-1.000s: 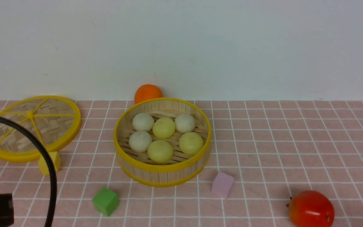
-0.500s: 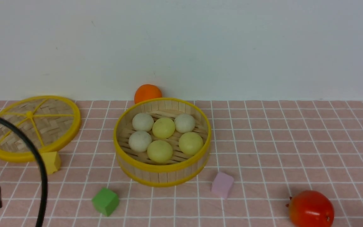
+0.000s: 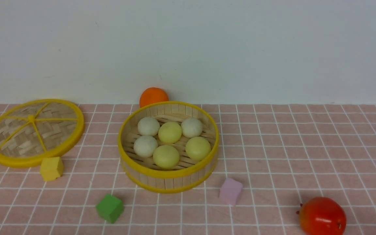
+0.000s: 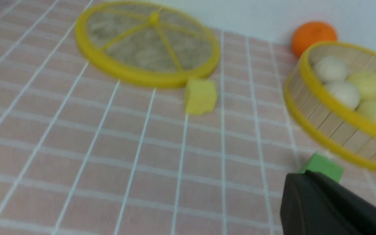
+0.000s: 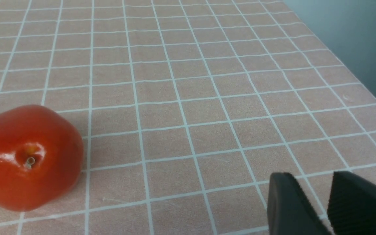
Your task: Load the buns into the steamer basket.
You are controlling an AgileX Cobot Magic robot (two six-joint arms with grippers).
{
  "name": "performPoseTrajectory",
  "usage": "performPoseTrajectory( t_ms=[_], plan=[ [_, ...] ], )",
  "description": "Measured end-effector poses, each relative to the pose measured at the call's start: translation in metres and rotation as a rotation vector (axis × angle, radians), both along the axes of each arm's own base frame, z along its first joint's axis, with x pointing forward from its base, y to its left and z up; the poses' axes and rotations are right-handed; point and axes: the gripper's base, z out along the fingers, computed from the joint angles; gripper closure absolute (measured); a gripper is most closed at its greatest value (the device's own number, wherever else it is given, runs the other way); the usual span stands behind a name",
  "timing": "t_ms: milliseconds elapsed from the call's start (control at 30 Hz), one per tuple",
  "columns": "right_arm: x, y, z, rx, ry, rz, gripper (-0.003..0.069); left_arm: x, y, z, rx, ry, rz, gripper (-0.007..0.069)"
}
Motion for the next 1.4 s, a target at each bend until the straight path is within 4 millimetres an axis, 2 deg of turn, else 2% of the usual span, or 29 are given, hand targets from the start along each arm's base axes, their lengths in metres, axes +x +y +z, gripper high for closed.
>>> performPoseTrajectory(
  t_ms=[33, 67, 233, 1400],
  plan=[
    [0.0, 0.0, 0.0, 0.0, 0.0, 0.0, 0.0419, 0.0002, -0.0001, -0.0222, 0.003, 0.043, 0.0, 0.0612],
    [0.0, 0.0, 0.0, 0.0, 0.0, 0.0, 0.0419, 0.0007, -0.0004, -0.0279, 0.001, 0.049, -0.002, 0.0612],
    [0.0, 0.0, 0.0, 0.0, 0.0, 0.0, 0.0419, 0.0022, -0.0014, -0.0265, 0.016, 0.002, -0.018, 0.0612],
    [0.0, 0.0, 0.0, 0.0, 0.0, 0.0, 0.0419, 0.0024, -0.0017, -0.0266, 0.031, -0.003, -0.025, 0.0595]
  ],
)
